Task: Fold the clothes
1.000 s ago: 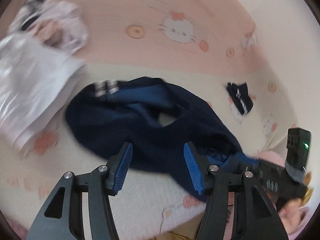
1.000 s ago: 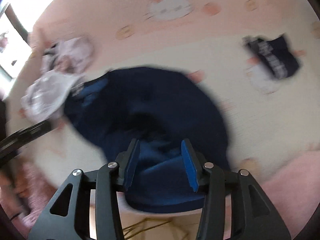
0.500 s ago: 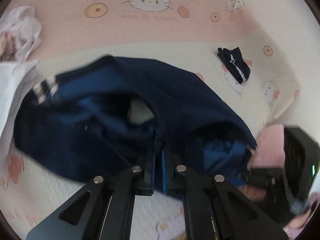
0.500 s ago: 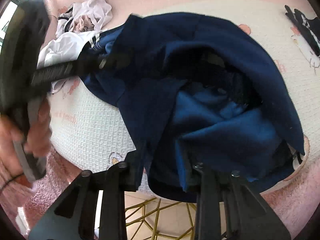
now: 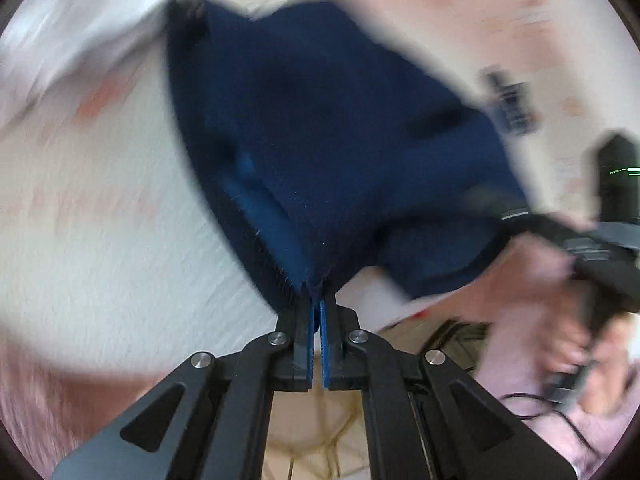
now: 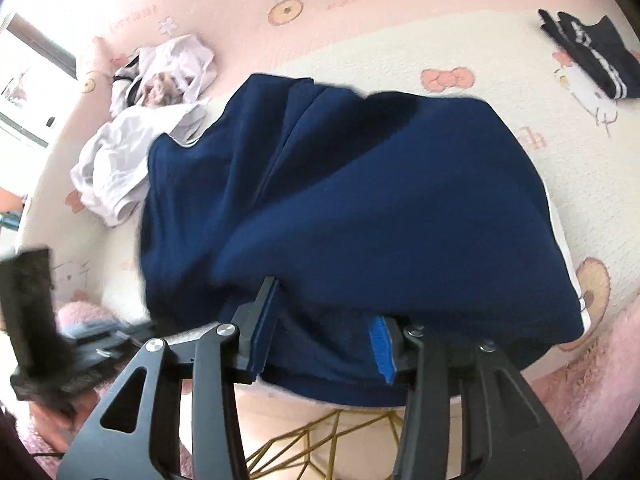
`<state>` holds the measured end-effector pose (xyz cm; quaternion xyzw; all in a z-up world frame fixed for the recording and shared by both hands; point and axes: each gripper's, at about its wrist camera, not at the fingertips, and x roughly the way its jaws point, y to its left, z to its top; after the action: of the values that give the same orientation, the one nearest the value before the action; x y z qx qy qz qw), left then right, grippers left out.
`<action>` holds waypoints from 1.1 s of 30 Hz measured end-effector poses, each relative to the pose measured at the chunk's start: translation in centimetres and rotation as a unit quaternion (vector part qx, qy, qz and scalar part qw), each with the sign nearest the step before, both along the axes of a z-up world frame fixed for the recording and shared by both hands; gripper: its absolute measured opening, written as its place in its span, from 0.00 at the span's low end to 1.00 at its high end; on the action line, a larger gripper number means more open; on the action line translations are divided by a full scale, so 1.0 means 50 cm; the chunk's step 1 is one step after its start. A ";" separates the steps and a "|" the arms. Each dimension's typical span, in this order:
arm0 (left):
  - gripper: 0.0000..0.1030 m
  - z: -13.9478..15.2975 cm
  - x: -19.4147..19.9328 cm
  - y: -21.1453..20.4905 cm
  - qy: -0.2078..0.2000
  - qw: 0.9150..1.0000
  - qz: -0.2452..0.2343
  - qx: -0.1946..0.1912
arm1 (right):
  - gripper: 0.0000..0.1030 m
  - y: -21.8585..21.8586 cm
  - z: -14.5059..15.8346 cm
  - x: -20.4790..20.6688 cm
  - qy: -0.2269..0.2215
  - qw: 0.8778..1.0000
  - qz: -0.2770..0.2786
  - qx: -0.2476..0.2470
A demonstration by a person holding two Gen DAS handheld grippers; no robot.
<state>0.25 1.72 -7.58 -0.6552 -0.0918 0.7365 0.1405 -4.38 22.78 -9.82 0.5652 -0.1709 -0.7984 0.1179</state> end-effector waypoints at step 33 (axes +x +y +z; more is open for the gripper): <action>0.52 0.187 -0.034 0.081 0.098 0.990 -0.065 -0.075 | 0.51 0.082 0.068 0.006 0.097 0.986 -0.120 0.062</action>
<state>-1.45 5.76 1.76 -0.5935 0.0203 0.7910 0.1472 -4.05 26.89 -6.43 0.4669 -0.1750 -0.8668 0.0019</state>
